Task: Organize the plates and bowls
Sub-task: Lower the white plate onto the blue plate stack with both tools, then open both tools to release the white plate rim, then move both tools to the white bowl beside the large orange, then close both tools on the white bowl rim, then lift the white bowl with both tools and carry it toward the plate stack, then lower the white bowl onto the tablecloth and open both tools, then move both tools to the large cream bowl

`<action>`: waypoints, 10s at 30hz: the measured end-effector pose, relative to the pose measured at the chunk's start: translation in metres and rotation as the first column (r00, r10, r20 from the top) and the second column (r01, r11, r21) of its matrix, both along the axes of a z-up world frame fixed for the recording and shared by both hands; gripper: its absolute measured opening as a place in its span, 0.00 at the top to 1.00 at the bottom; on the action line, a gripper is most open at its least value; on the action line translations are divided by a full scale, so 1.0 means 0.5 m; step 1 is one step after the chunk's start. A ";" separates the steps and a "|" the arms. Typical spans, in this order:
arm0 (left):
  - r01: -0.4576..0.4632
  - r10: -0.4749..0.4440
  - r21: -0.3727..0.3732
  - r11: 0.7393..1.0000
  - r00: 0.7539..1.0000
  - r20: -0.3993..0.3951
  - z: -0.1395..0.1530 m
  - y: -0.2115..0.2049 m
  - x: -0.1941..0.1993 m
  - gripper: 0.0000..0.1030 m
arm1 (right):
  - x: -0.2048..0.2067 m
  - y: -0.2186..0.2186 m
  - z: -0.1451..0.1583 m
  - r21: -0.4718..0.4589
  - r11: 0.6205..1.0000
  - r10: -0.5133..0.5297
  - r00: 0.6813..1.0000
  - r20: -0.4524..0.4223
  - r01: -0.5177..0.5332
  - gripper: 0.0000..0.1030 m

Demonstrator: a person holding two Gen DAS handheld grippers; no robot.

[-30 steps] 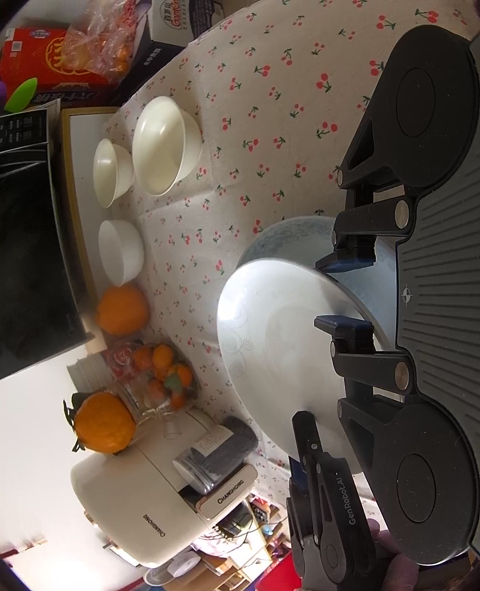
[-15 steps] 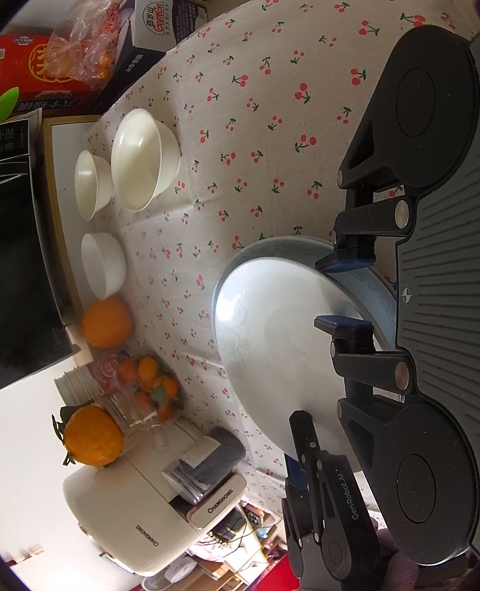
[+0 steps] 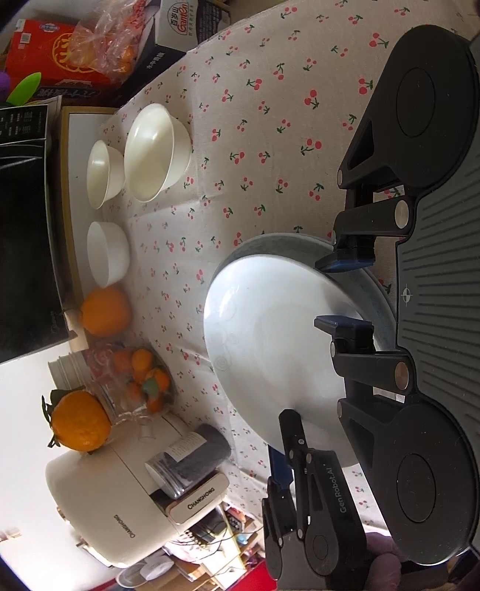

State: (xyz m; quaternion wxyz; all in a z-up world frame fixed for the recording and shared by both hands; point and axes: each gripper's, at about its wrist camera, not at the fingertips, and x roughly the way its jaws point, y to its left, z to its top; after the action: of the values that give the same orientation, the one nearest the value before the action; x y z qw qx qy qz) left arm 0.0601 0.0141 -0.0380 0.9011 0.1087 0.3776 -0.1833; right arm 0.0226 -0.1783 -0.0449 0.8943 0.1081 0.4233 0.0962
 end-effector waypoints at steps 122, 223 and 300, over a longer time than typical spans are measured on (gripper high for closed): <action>-0.475 0.388 -0.412 0.777 0.878 -0.280 0.004 -0.122 0.510 0.14 | 0.714 -0.132 0.072 -0.021 0.999 -0.042 0.998 0.040 0.043 0.19; -0.114 -0.062 -0.365 0.924 0.897 -0.437 0.031 -0.301 0.116 0.77 | 0.184 -0.285 0.068 0.038 0.942 -0.322 0.929 -0.184 0.334 0.83; -0.023 0.021 -0.059 0.998 0.999 -0.024 0.084 -0.314 0.149 0.01 | 0.184 -0.381 0.025 0.229 0.865 -0.411 0.893 -0.183 0.446 0.19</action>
State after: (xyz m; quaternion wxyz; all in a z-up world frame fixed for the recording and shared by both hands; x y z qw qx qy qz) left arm 0.1348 -0.1427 0.0040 0.9013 0.0755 0.3839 -0.1858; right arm 0.1144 -0.3686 -0.0322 0.8415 0.3242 0.4284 -0.0564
